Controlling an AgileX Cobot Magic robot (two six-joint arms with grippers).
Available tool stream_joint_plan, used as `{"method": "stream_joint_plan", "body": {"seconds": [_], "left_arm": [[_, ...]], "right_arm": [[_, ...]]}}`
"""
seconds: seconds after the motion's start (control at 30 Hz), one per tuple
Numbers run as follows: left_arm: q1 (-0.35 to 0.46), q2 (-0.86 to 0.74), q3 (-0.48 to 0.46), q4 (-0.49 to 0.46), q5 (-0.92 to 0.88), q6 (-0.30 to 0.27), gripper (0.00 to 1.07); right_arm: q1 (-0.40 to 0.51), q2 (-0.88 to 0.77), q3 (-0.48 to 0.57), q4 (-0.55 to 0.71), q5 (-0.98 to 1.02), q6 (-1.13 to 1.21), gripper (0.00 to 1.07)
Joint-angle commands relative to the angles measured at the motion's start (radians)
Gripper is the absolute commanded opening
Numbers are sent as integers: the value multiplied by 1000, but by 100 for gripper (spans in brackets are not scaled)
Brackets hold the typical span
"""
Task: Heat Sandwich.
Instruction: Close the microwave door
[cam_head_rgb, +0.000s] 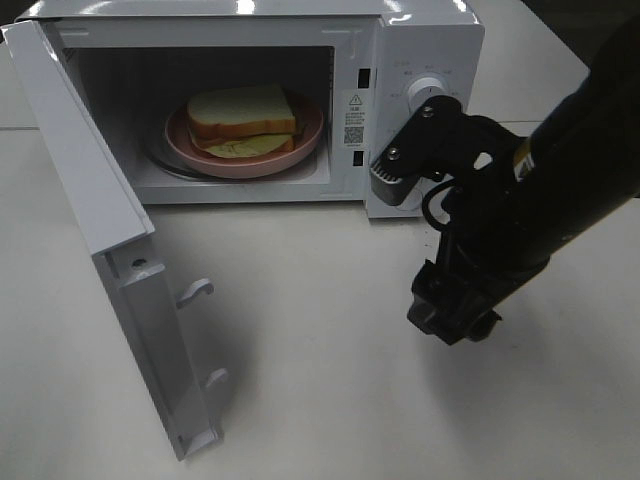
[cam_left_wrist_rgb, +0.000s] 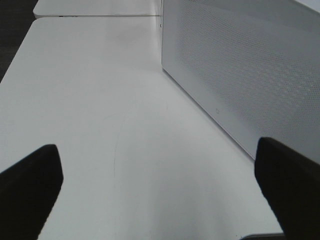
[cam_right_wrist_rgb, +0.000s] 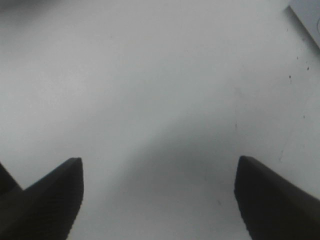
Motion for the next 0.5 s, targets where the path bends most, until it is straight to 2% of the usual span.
{"method": "stream_joint_plan", "body": {"seconds": [0.03,0.17,0.5], "left_arm": [[2,-29,3,-2,-3,-9,101],[2,-29,3,-2,-3,-9,101],[2,-29,3,-2,-3,-9,101]], "right_arm": [[2,-90,48,5,55,73,78],[2,-153,70,5,97,122,78],[2,-306,76,4,344,211,76]]}}
